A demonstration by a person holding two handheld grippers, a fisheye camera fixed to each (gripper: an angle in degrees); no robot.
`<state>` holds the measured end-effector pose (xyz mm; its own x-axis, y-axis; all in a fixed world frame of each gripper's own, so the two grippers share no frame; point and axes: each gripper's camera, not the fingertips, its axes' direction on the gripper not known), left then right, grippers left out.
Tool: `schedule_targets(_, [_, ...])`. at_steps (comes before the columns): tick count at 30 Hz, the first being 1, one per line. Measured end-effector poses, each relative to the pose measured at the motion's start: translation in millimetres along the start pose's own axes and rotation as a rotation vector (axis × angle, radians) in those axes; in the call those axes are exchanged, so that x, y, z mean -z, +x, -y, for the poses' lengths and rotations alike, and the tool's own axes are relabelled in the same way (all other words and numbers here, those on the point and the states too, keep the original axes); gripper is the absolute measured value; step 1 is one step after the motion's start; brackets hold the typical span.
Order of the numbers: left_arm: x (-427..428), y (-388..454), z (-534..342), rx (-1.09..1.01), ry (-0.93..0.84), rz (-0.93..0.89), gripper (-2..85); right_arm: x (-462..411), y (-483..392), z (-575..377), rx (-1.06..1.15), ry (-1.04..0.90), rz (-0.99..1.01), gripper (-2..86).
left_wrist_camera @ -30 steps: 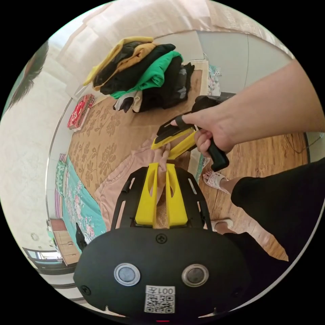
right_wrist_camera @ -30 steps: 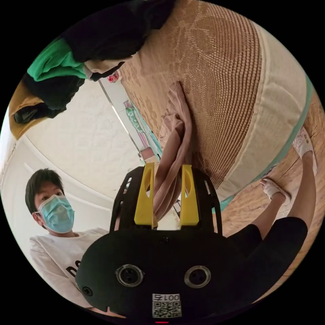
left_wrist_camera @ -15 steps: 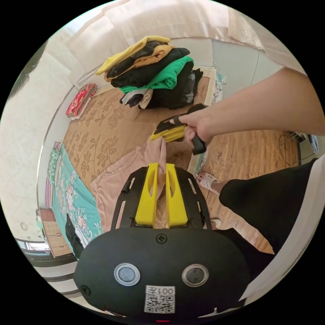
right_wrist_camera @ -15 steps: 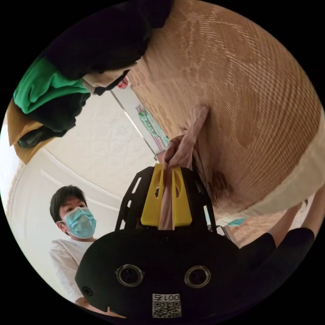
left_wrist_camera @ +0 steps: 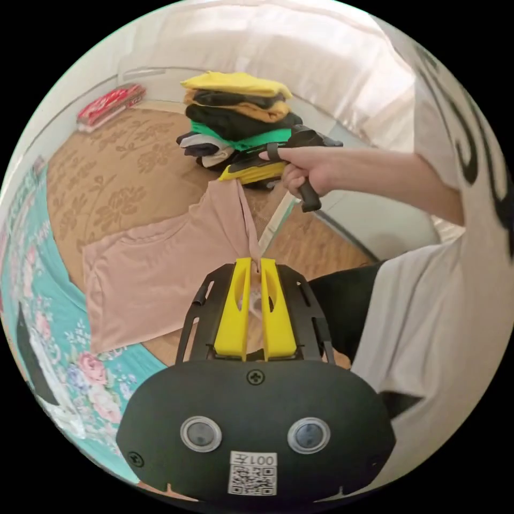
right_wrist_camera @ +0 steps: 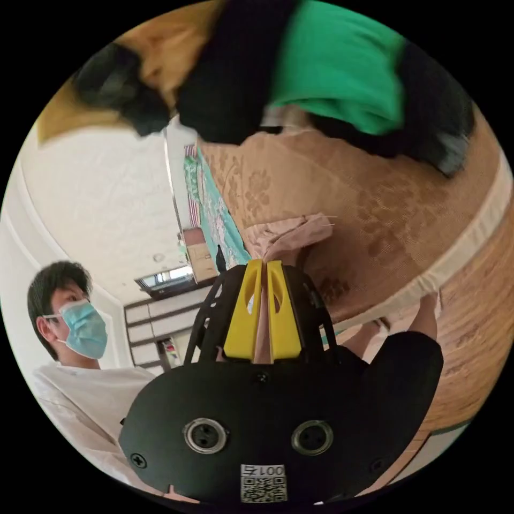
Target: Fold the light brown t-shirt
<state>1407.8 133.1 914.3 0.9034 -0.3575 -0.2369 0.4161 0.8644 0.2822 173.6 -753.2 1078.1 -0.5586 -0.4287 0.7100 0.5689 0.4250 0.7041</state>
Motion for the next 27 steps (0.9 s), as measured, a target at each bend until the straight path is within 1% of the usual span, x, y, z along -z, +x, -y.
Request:
schedule_targets(1, [8, -17, -3, 0.030, 0.015, -0.037, -0.8, -22, -32, 5, 0.070, -0.035, -0.018, 1.0])
schedule_targets(2, [24, -55, -10, 0.095, 0.048, -0.116, -0.8, -35, -47, 8, 0.103, -0.051, -0.020, 1.0])
schedule_targets(3, [40, -98, -21, 0.173, 0.090, -0.183, -0.8, -67, -77, 15, 0.172, -0.084, -0.015, 1.3])
schedule_targets(4, [48, -121, -27, 0.216, 0.116, -0.211, -0.8, -104, -104, 23, 0.258, -0.124, -0.014, 1.6])
schedule_targets(5, [63, -169, -44, 0.301, 0.170, -0.263, -0.7, -125, -116, 27, 0.293, -0.143, -0.014, 1.8])
schedule_targets(6, [76, -218, -63, 0.394, 0.217, -0.295, -0.7, -169, -138, 34, 0.348, -0.169, -0.003, 2.3])
schedule_targets(7, [81, -242, -73, 0.437, 0.240, -0.304, -0.6, -217, -155, 40, 0.413, -0.195, 0.000, 2.8])
schedule_targets(8, [89, -288, -94, 0.508, 0.266, -0.307, -0.5, -243, -162, 43, 0.451, -0.219, -0.017, 3.4])
schedule_targets(9, [90, -333, -116, 0.588, 0.250, -0.272, -0.3, -296, -171, 49, 0.515, -0.291, -0.084, 4.5])
schedule_targets(10, [88, -354, -126, 0.627, 0.226, -0.253, -0.2, -341, -170, 53, 0.495, -0.345, -0.151, 6.2])
schedule_targets(11, [80, -393, -148, 0.715, 0.171, -0.239, 0.2, -358, -168, 53, 0.488, -0.357, -0.154, 7.1])
schedule_targets(12, [73, -425, -166, 0.798, 0.122, -0.266, 0.5, -377, -169, 49, 0.462, -0.356, -0.136, 7.5])
schedule_targets(13, [70, -437, -174, 0.826, 0.109, -0.294, 0.7, -377, -175, 38, 0.460, -0.318, -0.088, 7.7])
schedule_targets(15, [75, -468, -197, 0.898, 0.185, -0.434, 1.6, -362, -195, 9, 0.522, -0.257, -0.104, 7.5])
schedule_targets(17, [86, -477, -205, 0.918, 0.230, -0.448, 2.0, -339, -217, -31, 0.618, -0.199, -0.235, 7.3])
schedule_targets(19, [98, -480, -206, 0.926, 0.250, -0.424, 2.1, -313, -242, -94, 0.771, -0.137, -0.507, 7.1])
schedule_targets(20, [105, -480, -204, 0.928, 0.236, -0.393, 2.3, -311, -246, -109, 0.804, -0.133, -0.581, 7.1])
schedule_targets(22, [114, -479, -194, 0.901, 0.171, -0.298, 2.8, -316, -251, -164, 0.878, -0.198, -0.818, 7.5])
schedule_targets(24, [125, -477, -171, 0.799, 0.064, -0.113, 3.9, -328, -250, -196, 0.879, -0.297, -0.912, 8.1])
schedule_targets(25, [128, -476, -164, 0.768, 0.038, -0.058, 4.1, -336, -254, -216, 0.903, -0.332, -0.962, 8.5])
schedule_targets(26, [132, -476, -152, 0.716, -0.007, 0.044, 4.5, -339, -258, -226, 0.920, -0.329, -0.991, 8.8])
schedule_targets(27, [135, -479, -142, 0.667, -0.034, 0.080, 4.9, -345, -266, -242, 0.954, -0.300, -1.041, 9.2])
